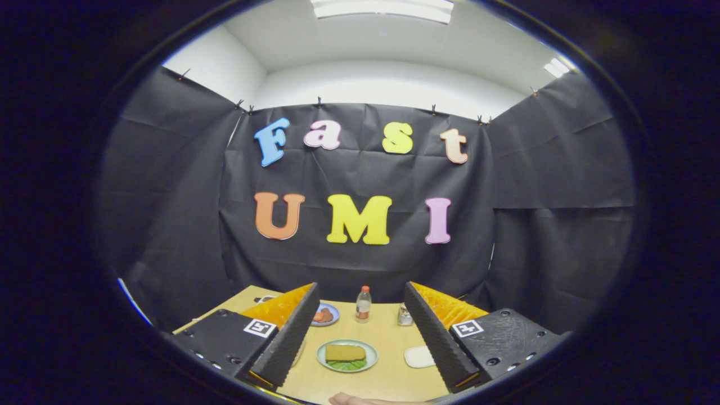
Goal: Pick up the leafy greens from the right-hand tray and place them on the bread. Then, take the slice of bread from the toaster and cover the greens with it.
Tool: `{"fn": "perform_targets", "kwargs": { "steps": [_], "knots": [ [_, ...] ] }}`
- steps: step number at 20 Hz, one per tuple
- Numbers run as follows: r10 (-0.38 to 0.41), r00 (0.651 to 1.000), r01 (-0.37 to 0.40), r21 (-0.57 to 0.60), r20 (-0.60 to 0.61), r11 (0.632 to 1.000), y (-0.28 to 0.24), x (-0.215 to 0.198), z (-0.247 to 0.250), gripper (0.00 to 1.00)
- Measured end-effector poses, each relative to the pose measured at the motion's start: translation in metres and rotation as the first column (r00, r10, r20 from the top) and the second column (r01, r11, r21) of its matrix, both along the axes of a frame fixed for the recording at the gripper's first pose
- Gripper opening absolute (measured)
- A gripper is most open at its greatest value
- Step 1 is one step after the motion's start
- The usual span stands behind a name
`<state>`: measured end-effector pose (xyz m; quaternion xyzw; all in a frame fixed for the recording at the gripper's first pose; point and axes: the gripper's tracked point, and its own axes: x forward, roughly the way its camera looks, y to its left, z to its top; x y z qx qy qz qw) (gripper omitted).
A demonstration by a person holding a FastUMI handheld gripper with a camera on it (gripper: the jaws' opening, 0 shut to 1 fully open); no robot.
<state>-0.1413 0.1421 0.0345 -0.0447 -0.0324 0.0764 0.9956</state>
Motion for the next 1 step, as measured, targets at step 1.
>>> {"fn": "perform_targets", "kwargs": {
  "steps": [1],
  "knots": [
    [0.007,1.0,-0.007,-0.003,0.0,1.0,0.0006,0.0003,-0.001,0.97]
  ]
}}
